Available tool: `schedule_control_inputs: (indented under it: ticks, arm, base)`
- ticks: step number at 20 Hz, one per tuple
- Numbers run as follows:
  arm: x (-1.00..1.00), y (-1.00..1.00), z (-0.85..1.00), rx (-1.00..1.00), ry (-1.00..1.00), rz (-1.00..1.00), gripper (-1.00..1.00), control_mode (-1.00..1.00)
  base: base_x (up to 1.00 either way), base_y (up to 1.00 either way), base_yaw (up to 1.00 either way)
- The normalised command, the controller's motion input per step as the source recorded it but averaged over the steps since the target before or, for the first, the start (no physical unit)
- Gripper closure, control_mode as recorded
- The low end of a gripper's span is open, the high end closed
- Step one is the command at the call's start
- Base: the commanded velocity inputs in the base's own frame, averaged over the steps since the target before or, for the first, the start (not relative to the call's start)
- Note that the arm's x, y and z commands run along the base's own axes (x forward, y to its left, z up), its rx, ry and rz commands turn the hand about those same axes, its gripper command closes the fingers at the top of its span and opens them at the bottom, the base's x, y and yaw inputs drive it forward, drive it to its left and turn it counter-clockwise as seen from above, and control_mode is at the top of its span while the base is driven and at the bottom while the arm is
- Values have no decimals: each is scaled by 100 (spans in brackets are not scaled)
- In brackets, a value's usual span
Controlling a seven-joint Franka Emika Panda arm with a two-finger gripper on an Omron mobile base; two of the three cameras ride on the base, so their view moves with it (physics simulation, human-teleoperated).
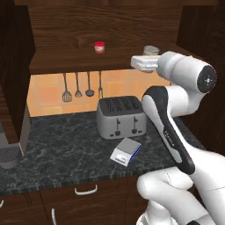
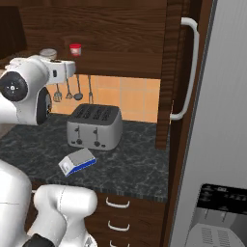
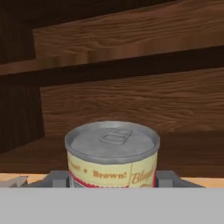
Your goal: Pick the canned food and place it on the digital scale for weighing, and close the cabinet.
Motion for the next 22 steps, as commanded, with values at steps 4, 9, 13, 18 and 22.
schedule_control_inputs:
  ticks: [4, 9, 13, 18, 22]
  arm:
    - [-83, -57, -53, 0, 0, 24, 100, -100]
    - [-30, -21, -87, 0, -3, 26, 100, -100]
    - [0, 5, -83, 0, -3, 18, 100, -100]
    - [3, 0, -68, 0, 3, 14, 100, -100]
    - [3, 4, -61, -2, 4, 12, 100, -100]
  base:
    - [0, 0, 0]
    - [0, 0, 0]
    - [0, 0, 0]
    - [0, 0, 0]
    - [0, 0, 0]
